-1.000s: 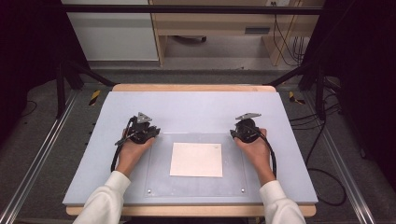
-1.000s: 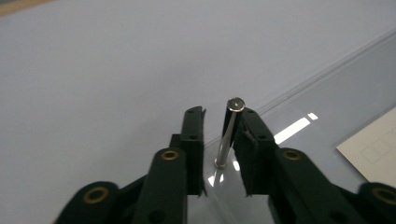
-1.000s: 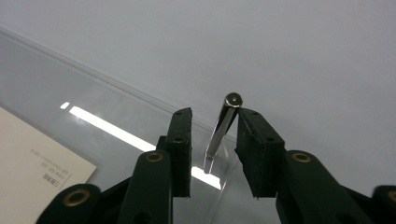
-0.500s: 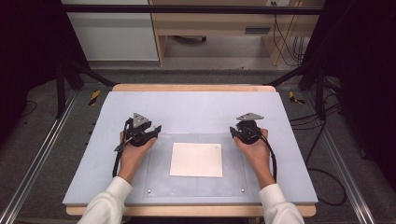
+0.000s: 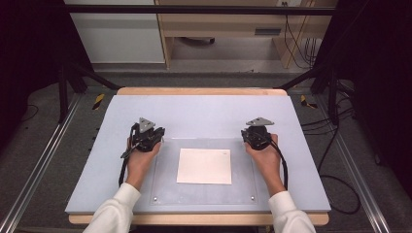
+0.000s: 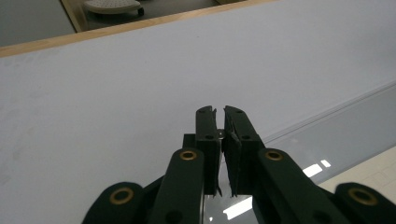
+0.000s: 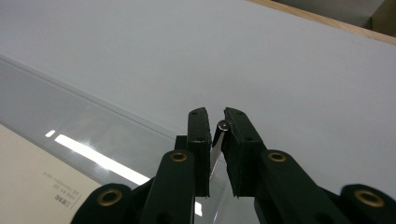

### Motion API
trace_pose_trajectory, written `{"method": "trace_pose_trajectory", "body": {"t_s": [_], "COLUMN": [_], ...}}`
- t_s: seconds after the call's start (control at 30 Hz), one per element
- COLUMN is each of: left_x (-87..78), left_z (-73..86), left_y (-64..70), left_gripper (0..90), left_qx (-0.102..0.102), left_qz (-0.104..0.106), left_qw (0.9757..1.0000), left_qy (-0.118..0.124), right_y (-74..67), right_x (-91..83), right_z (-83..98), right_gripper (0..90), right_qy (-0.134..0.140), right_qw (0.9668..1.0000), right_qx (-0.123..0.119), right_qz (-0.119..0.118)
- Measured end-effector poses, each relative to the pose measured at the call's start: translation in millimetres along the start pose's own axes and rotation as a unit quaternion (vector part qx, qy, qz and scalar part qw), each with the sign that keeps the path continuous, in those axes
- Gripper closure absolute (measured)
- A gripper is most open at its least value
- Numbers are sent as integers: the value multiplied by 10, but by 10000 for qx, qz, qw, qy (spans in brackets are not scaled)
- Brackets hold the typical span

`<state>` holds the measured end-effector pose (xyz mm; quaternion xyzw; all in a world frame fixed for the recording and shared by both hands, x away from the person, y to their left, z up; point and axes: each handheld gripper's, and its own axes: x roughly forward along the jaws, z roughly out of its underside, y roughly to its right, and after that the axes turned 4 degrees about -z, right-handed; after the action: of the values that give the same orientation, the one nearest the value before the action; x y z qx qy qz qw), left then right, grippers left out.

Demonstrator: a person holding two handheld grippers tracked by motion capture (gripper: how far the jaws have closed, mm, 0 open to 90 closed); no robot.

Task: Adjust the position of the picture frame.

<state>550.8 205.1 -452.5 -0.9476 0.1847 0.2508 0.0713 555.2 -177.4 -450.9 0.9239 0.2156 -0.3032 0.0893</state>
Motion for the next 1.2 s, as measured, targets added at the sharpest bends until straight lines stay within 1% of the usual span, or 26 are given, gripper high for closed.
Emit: {"method": "trace_pose_trajectory", "body": {"t_s": [0.1,0.33,0.37,0.4,0.5,0.53,0.67,0.73,0.87,1.0,1.13,1.2], "left_x": [0,3,3,3,-1,-1,4,4,21,21,23,26], "left_z": [-1,6,8,8,12,14,25,36,59,67,70,77], "left_y": [2,7,7,7,7,8,6,3,10,12,7,10], "left_gripper": [842,843,844,844,843,843,838,834,823,838,837,838], "left_qx": [25,1,-4,-4,12,3,-47,-57,-69,-28,-43,-37], "left_qz": [-16,-28,-26,-26,-36,-39,-36,-36,-41,-44,-34,-35], "left_qw": [10000,10000,10000,10000,10000,10000,10000,10000,10000,10000,10000,10000], "left_qy": [4,34,41,41,25,30,69,62,35,22,22,40], "right_y": [13,29,27,27,30,41,44,40,45,45,46,47], "right_x": [-3,17,8,8,3,2,5,4,5,6,10,12], "right_z": [17,47,40,40,36,39,38,36,37,36,37,39], "right_gripper": [816,817,818,818,851,852,853,853,853,852,847,840], "right_qy": [35,48,115,115,133,143,145,139,146,148,156,152], "right_qw": [10000,10000,9999,9999,9999,9998,9998,9998,9998,9998,9997,9997], "right_qx": [29,39,47,47,53,81,66,111,98,111,144,125], "right_qz": [-15,-62,-59,-59,-55,-97,-106,-111,-114,-103,-119,-127]}}
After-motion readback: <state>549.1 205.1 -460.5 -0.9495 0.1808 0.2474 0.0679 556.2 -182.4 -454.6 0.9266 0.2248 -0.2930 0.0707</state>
